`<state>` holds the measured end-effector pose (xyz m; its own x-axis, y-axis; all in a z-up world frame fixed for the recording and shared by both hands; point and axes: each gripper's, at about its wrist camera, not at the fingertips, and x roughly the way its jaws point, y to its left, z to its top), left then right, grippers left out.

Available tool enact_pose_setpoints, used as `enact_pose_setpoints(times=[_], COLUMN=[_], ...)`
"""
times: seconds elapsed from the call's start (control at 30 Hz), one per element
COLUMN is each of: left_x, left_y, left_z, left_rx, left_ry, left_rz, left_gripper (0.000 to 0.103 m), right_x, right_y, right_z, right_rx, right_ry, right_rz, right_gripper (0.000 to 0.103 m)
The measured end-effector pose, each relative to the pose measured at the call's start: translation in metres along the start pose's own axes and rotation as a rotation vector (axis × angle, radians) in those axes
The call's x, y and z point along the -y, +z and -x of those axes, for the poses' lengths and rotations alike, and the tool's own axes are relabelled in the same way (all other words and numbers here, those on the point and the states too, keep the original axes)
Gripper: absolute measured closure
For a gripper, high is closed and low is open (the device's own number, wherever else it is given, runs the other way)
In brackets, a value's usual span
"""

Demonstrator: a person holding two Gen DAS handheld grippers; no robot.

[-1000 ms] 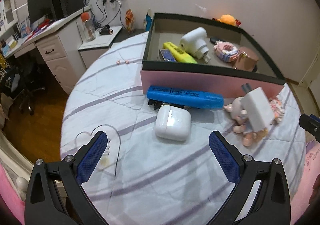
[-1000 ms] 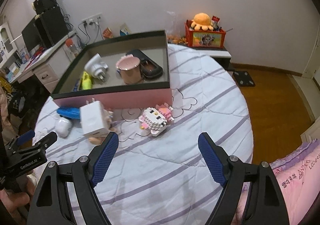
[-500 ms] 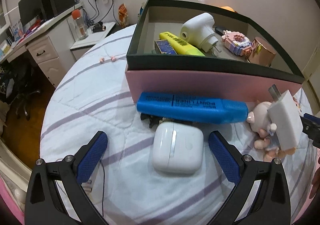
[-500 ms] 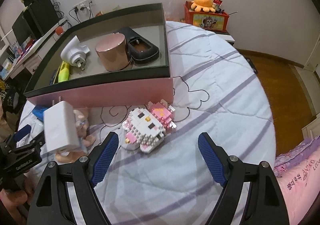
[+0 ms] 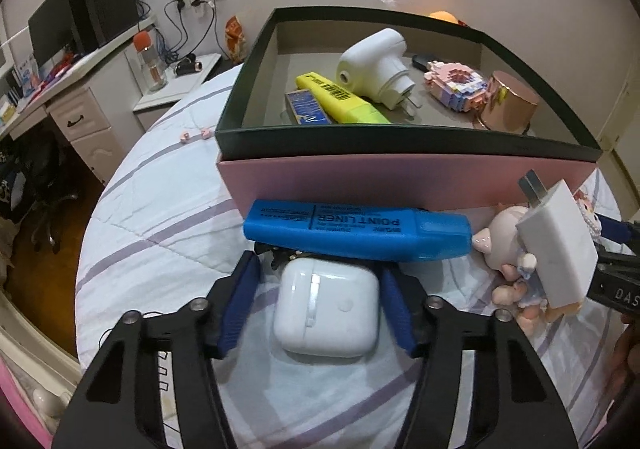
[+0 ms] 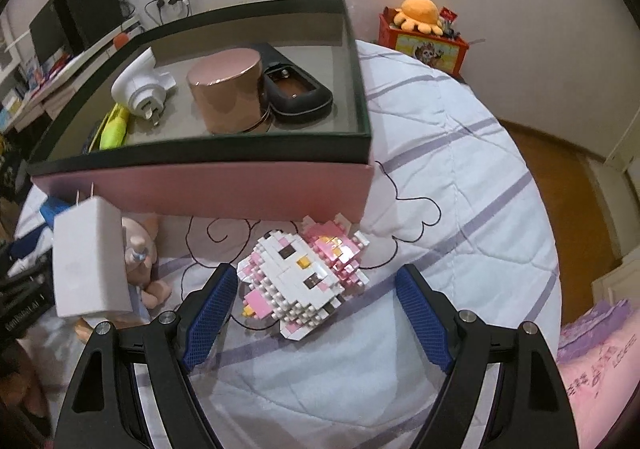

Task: Organize rigid objects
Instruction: 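Grasp the white earbud case with the left tool while the right tool grasps the pink-white cat figure, then carry the earbud case and cat figure into the pink box and release both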

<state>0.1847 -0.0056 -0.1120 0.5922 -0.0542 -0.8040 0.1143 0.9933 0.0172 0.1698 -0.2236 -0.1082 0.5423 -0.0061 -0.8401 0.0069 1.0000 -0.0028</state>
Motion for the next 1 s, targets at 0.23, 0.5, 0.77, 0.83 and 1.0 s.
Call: enact_pose_setpoints(times=[0.23, 0.5, 0.77, 0.83, 1.0], left_x=[-0.001, -0.01, -0.021, -0.022, -0.02], left_y=[-0.003, -0.007, -0.005, -0.003, 0.009], left_z=[0.006, 0.016, 0.04, 0.046, 0.064], left_rx=[0.0, 0.003, 0.031, 0.037, 0.064], left_ry=[-0.03, -0.045, -0.051, -0.059, -0.074], left_rz=[0.007, 0.032, 0.054, 0.055, 0.038], left_gripper=[0.058, 0.058, 0.058, 0.058, 0.058], right_x=[0.004, 0.008, 0.01, 0.009, 0.007], right_y=[-0.002, -0.003, -0.004, -0.004, 0.002], right_z=[0.006, 0.02, 0.038, 0.043, 0.065], right_rx=[0.012, 0.035, 0.067, 0.076, 0.118], right_ry=[0.027, 0.048, 0.059, 0.063, 0.078], right_rz=[-0.011, -0.031, -0.035, -0.034, -0.021], right_gripper=[0.043, 0.043, 0.043, 0.043, 0.043])
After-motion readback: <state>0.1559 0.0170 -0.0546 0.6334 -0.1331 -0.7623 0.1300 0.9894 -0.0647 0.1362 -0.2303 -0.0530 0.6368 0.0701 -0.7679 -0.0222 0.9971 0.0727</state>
